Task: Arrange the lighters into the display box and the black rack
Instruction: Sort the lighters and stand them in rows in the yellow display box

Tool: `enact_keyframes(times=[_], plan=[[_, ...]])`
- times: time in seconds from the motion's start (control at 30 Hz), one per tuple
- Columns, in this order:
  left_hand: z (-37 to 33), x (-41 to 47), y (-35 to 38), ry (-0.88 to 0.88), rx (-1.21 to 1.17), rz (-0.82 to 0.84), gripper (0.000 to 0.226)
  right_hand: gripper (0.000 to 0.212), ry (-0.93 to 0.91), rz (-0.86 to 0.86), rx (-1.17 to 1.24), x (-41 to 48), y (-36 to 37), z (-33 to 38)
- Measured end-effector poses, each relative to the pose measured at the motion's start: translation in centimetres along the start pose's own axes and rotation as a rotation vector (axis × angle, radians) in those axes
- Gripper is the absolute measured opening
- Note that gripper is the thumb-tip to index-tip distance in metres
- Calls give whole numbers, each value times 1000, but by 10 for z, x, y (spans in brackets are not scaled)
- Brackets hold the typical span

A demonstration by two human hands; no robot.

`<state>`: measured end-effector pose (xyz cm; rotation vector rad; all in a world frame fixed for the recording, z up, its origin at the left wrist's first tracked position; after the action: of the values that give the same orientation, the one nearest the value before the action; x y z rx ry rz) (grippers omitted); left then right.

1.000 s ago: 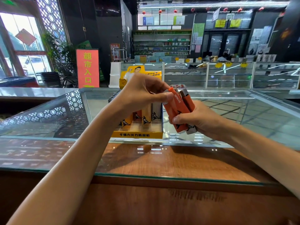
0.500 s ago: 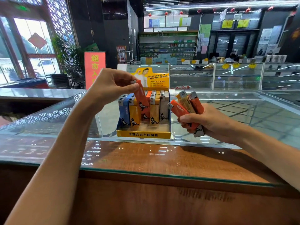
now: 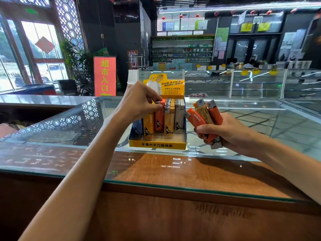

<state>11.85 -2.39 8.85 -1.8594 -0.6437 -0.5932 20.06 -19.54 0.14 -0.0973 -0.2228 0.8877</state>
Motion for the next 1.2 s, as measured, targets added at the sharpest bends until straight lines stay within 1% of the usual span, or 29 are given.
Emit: enact_keyframes(times=[0.13,0.27,0.33,0.43,0.57,0.67,0.7,0.8,0.93,0.97,1.1,1.2], plan=[[-1,0,0,6,76,-24,24,49,3,5,3,0,2,0],[-2,-1,8,39,110,66,29,51,4,5,14,0,2,0],[-2,-2,8,44,111,68,29,52,3,1,9,1,2,0],[-4,-3,6,67,93,43,27,53,6,2,17,1,3,1],[-5,-4,1,73,44,0,19,46,-10,31,62,-1,4,4],[-15,-6,-6,100,-76,-57,15,40,-26,62,95,-2,6,6],[-21,-7,-6,118,-148,-43,16,39,-31,72,96,-2,7,7],[-45,-12,4,172,-326,81,26,39,-53,93,101,-3,9,9],[-60,-17,16,185,-466,178,27,60,-75,133,100,-5,12,11],[-60,-17,18,179,-492,191,26,60,-79,132,96,-5,12,12],[-53,-17,11,141,-488,187,27,43,-94,114,106,-5,12,13],[-28,-15,-14,40,-476,113,31,27,-86,94,138,-4,6,11]])
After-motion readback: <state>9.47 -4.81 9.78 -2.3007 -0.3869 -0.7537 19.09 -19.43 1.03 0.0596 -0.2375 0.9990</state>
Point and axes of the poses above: each hand's wrist, its own x-axis towards the middle knuckle, its own y-axis out of the palm, z = x × y, the point moved 8 cm from there along x, towards the middle knuckle, and after that the axes turned 3 degrees about x, right-handed, at the moved point
